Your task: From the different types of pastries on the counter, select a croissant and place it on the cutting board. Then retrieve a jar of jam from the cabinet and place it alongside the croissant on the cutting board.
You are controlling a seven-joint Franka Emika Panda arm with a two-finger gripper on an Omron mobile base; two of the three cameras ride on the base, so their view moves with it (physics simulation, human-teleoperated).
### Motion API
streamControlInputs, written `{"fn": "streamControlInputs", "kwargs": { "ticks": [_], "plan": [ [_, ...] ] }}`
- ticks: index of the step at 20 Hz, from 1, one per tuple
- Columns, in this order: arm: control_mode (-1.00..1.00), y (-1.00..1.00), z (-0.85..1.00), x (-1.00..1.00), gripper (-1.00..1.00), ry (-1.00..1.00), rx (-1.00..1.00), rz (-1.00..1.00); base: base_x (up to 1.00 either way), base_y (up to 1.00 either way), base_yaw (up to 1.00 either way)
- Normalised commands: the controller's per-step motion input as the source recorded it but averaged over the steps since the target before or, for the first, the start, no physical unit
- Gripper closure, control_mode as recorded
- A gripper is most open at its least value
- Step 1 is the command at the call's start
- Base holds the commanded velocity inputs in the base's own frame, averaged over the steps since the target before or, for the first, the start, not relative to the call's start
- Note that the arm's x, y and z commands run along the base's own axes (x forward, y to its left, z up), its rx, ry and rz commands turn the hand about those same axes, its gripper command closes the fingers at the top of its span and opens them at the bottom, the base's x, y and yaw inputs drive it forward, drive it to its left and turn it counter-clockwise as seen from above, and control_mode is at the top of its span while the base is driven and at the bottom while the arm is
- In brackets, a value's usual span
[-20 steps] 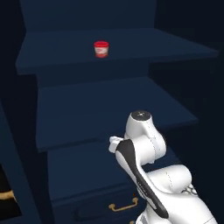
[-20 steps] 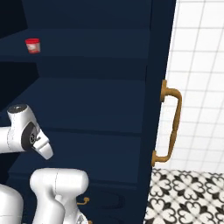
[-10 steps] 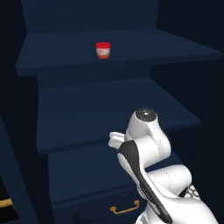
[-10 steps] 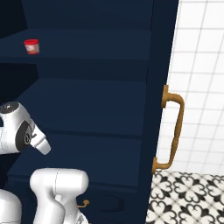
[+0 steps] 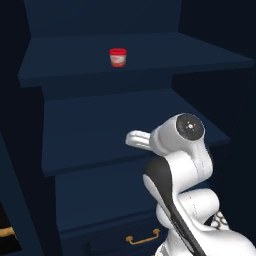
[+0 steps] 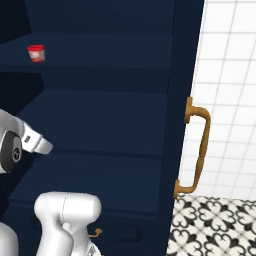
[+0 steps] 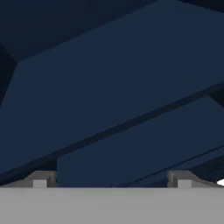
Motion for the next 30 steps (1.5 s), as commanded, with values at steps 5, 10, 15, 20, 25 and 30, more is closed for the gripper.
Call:
{"fn": "streamControlInputs", "kwargs": {
  "ticks": [5, 10, 15, 20, 25, 30],
  "plan": [
    [-1.0, -0.09, 0.98, -0.18, -1.0, -0.22, -0.23, 0.13, 0.0, 0.0, 0.0],
    [-1.0, -0.14, 0.93, 0.0, -1.0, -0.23, -0.23, 0.25, 0.0, 0.0, 0.0],
    [-1.0, 0.01, 0.67, 0.0, -1.0, -0.31, -0.18, 0.29, 0.0, 0.0, 0.0],
    [-1.0, 0.0, 0.58, 0.08, -1.0, -0.34, -0.06, 0.26, 0.0, 0.0, 0.0],
    [-1.0, 0.17, 0.76, 0.14, -1.0, -0.08, -0.02, 0.03, 0.0, 0.0, 0.0],
    [-1.0, 0.28, 0.3, 0.19, -1.0, 0.01, -0.03, 0.0, 0.0, 0.0, 0.0]
  ]
}}
